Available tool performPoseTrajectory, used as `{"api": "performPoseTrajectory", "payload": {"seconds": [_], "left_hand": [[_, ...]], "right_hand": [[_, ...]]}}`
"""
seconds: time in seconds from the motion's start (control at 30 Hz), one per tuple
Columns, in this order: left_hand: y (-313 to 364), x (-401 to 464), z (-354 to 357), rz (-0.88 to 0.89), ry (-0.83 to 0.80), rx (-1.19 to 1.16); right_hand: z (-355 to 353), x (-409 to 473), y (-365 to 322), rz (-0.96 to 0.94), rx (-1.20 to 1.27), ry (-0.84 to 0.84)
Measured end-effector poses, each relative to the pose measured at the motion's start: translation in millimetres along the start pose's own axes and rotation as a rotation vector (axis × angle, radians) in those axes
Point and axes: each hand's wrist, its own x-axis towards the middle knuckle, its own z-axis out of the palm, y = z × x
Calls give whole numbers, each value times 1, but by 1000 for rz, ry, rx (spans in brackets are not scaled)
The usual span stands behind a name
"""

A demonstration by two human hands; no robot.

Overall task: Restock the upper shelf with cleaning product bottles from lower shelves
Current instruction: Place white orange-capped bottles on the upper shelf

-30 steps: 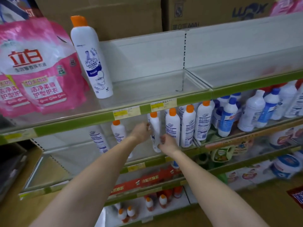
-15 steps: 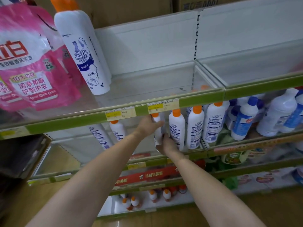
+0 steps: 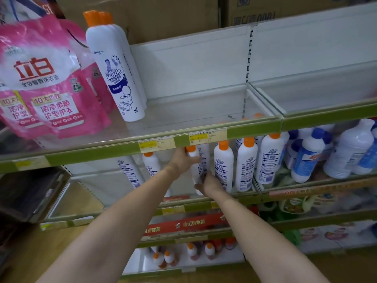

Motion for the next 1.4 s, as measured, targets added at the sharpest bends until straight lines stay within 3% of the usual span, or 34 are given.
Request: {"api": "performPoseTrajectory", "payload": {"seconds": [0.27,0.63,0.9,1.07,1.4], "left_hand": [[11,-23,-22,-29,-9,-69],[-27,-77,-79,-92,-51,-300],[-45,-127,-125,-63,-77,-445],[-63,-159,-148,-37,-73,-584],[-95,-196,-197,-59,-33,-799]], "right_hand": [[0,-24,-14,-63,19,-10],[29,-81,-46,-170,84,-220],[73,-140,-74,-102,89,-276],[100,-180,-87,-27,304,-427],[155,-231,-112,51,285,-664]]}}
